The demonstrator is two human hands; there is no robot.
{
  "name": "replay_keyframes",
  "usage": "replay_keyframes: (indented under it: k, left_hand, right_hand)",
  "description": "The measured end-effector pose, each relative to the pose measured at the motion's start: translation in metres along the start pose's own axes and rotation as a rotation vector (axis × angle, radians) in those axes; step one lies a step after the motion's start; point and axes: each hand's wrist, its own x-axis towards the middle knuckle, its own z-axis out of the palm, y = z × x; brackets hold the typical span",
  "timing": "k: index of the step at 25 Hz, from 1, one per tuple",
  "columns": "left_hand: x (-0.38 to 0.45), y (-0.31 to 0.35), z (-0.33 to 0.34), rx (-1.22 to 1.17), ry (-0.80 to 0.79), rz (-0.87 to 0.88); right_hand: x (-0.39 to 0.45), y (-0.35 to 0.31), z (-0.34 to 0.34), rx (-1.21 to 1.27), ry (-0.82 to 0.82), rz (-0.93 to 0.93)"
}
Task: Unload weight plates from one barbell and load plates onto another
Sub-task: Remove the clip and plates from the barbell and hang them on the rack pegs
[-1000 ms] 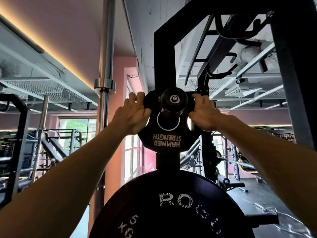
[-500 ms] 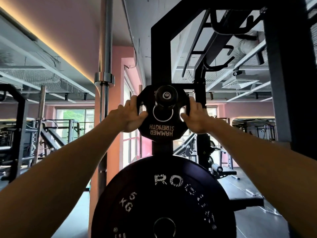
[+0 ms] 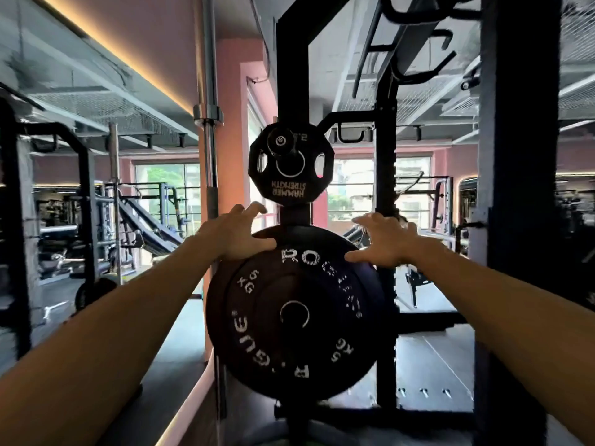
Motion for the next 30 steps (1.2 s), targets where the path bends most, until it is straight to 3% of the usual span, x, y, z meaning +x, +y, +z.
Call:
replay_keyframes:
  k: [20, 24, 30]
  left_hand:
    - [-0.292, 0.104, -0.07, -0.237, -0.053, -0.107]
    - [-0.333, 0.15, -0.072, -0.31, -0.042, -0.084]
    - [-0.34, 0.237, -0.074, -0.343, -0.038, -0.007]
  right_hand:
    - [-0.253, -0.011, -0.055, 0.194, -0.067, -0.136]
    - [-0.318, 0.019, -0.075, 0.245, -0.088, -0.128]
    - [-0.391, 0.103, -0.116, 0.088, -0.095, 0.052]
